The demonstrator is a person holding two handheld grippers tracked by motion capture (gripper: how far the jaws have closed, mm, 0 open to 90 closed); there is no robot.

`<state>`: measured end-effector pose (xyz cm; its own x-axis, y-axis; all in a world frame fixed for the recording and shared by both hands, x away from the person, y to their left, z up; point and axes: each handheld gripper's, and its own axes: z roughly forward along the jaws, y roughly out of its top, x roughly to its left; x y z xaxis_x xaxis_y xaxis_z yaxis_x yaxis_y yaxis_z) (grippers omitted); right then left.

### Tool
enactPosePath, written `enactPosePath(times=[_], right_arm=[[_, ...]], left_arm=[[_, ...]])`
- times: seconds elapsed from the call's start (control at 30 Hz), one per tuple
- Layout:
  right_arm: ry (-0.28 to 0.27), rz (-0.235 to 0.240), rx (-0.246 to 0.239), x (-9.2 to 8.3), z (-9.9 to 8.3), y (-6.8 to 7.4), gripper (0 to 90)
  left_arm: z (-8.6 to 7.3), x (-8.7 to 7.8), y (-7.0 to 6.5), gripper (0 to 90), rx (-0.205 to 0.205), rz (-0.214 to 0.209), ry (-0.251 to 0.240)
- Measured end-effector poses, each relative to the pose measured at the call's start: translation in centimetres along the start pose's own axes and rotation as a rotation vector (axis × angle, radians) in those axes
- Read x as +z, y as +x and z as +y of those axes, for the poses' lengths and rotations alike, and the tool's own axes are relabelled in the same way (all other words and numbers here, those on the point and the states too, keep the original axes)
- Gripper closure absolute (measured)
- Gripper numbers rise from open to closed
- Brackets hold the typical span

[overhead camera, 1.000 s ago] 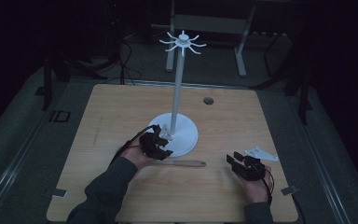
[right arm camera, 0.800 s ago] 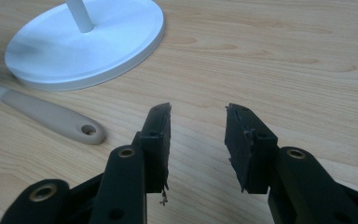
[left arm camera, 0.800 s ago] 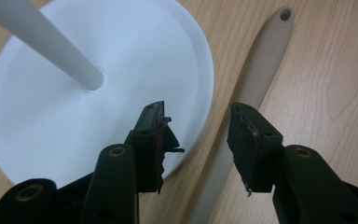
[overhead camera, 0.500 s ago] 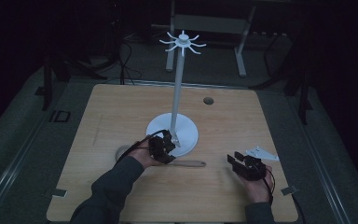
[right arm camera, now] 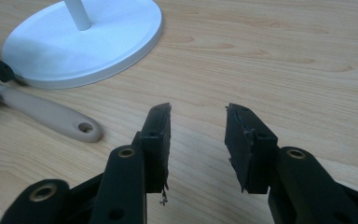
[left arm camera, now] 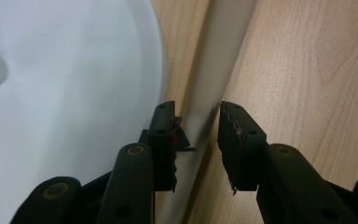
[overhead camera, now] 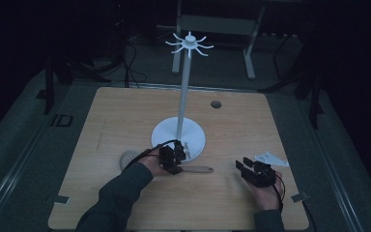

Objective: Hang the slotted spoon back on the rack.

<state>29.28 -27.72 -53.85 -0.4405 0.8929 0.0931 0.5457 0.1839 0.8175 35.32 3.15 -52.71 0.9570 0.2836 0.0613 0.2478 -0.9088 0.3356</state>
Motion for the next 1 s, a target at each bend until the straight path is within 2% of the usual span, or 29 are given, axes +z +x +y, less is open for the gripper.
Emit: enactPosePath(times=[0.6, 0.87, 1.0], right_arm=[[0.009, 0.009, -0.009, 0.3, -0.1, 0.3, 60.3], [0.009, 0.010, -0.002, 0.3, -0.1, 0.2, 60.3], [0.012, 0.011, -0.004, 0.3, -0.2, 0.3, 60.2]], left_arm=[[0.6, 1.1, 0.1, 67.1, 0.000, -0.020, 0.033], [0.8, 1.0, -0.3, 70.0, 0.048, 0.012, 0.054], [0.9, 0.9, -0.3, 71.3, 0.054, 0.030, 0.065]])
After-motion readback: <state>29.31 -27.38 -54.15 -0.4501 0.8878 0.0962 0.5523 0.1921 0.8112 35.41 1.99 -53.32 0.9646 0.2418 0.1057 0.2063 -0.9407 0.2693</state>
